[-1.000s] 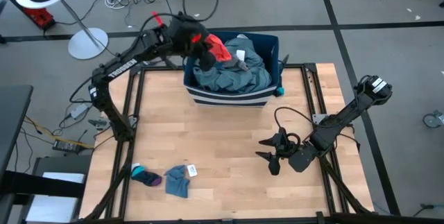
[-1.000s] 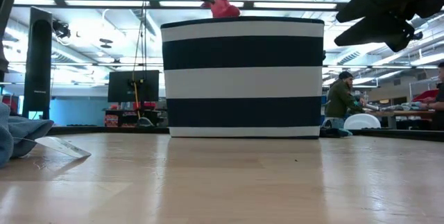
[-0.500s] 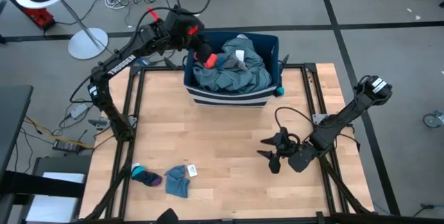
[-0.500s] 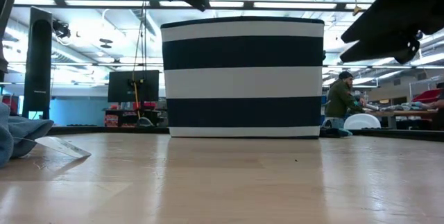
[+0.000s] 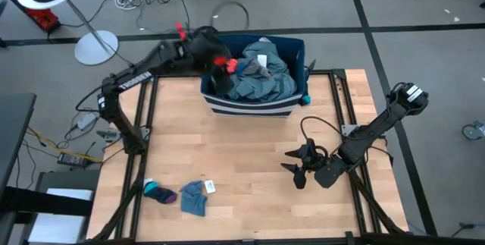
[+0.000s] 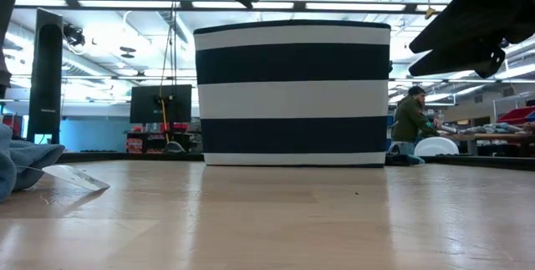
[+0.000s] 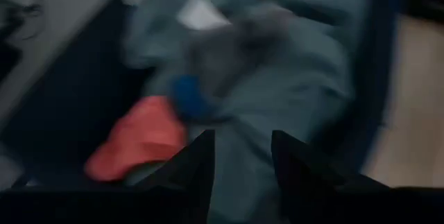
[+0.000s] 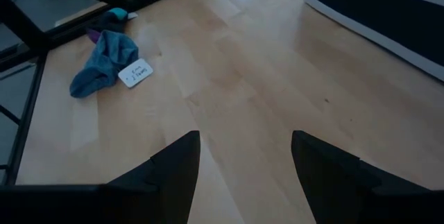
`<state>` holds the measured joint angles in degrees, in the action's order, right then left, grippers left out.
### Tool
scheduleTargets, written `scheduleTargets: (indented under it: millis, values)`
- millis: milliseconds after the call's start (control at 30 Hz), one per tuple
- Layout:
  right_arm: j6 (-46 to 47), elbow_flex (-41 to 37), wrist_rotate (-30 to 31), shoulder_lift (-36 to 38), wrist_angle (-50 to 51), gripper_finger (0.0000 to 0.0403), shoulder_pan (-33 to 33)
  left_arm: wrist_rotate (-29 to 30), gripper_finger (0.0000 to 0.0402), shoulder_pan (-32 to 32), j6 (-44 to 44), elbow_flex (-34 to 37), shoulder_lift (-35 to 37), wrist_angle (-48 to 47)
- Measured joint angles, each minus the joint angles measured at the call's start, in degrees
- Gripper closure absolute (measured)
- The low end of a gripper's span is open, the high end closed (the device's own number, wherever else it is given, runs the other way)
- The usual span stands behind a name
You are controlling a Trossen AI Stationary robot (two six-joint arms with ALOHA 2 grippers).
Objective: Sort clothes
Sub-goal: Put the blue sock into the laundry organizer
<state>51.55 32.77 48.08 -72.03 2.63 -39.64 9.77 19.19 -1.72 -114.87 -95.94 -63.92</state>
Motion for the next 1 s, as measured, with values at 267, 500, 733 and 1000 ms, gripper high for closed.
scheduleTargets:
  millis: [267,500,733,1000]
  values:
    - [0.9,0.0,-0.6,0.0,-0.2,0.0174,0.0,4.2,0.0254,-12.2,-3.3,16.0,4.5,7.4]
    - [1.1,0.0,-1.3,0.0,-0.4,0.0174,0.0,5.2,0.0254,-21.9,-13.1,39.1,17.2,23.8]
    - [1.1,0.0,-1.3,0.0,-0.6,0.0174,0.0,9.8,0.0255,-34.4,-28.3,56.8,27.1,28.7]
    - [1.3,0.0,-1.3,0.0,-1.9,0.0174,0.0,13.5,0.0255,-48.0,-43.1,64.9,28.1,28.2]
